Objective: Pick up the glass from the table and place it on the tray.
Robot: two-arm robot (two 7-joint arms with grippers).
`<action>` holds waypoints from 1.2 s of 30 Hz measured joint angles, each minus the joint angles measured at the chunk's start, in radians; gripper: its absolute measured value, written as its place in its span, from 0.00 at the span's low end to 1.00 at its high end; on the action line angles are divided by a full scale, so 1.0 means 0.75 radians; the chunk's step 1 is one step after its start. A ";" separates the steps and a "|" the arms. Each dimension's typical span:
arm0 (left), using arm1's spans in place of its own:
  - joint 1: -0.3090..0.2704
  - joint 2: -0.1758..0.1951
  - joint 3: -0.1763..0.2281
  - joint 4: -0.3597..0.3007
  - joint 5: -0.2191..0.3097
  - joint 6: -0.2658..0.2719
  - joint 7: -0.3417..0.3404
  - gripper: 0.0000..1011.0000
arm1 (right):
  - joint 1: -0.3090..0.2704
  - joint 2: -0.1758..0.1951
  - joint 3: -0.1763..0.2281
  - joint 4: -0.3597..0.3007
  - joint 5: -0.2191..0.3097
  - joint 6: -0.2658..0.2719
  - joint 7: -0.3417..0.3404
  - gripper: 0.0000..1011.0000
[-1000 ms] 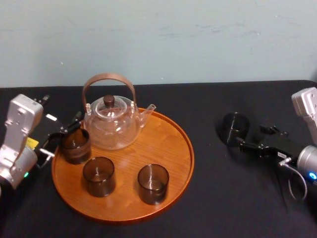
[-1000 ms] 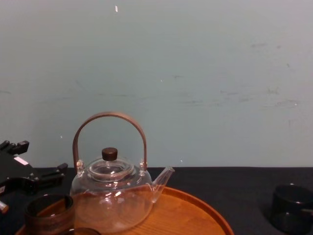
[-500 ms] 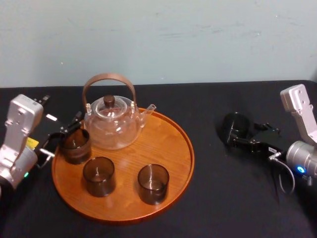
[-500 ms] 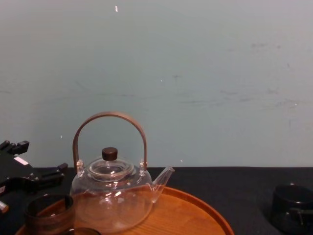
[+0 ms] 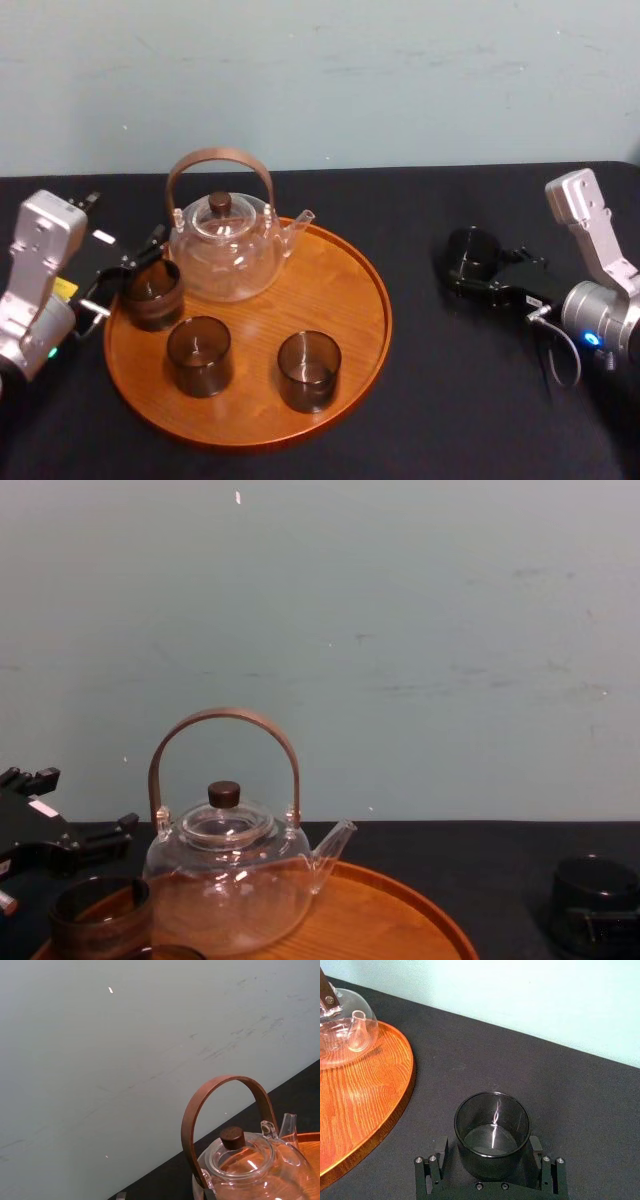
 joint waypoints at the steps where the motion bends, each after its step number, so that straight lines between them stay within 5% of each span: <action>1: 0.000 0.000 0.000 0.000 0.000 0.000 0.000 0.99 | 0.003 -0.002 -0.001 0.002 -0.002 0.000 0.001 0.99; 33: 0.000 0.000 0.000 0.000 0.000 0.000 0.000 0.99 | 0.070 -0.048 -0.023 0.059 -0.049 0.009 0.017 0.99; 36: 0.000 0.000 0.000 0.000 0.000 0.000 0.000 0.99 | 0.069 -0.048 -0.022 0.059 -0.048 0.009 0.017 0.94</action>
